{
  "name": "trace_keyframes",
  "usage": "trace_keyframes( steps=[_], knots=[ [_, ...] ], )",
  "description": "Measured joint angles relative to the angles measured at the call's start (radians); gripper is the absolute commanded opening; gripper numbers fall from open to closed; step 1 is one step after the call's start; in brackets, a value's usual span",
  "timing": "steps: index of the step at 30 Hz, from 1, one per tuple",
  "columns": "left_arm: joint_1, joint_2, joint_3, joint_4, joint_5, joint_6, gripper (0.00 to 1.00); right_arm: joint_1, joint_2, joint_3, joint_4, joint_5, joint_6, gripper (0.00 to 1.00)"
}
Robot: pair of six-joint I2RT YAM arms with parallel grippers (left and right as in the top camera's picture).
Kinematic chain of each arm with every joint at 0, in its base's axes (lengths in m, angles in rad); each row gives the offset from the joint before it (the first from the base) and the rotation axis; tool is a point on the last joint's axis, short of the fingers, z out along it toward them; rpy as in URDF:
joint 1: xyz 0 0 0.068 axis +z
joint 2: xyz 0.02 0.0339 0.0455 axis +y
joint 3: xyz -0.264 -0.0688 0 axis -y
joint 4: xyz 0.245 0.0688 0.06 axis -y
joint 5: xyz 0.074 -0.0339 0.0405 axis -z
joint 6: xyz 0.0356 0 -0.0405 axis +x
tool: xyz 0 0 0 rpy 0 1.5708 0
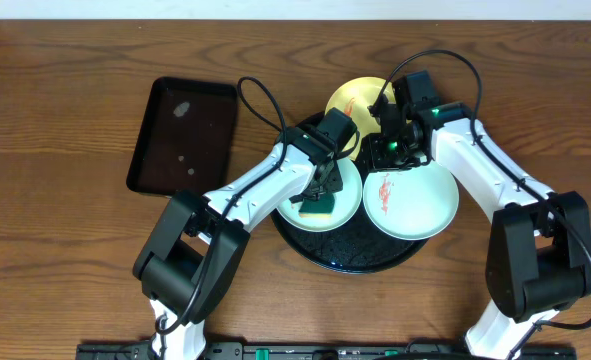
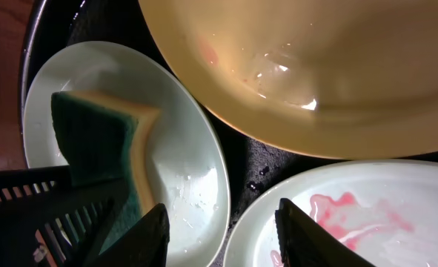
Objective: Clean dirty plates on tray and stack at the side
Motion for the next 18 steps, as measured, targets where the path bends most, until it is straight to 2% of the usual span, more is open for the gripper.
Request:
trace_keyframes(
  steps=[18],
  knots=[
    [0.0,0.0,0.0,0.0,0.0,0.0,0.57,0.036,0.09,-0.01,0.052,-0.003,-0.002,0.41]
  ],
)
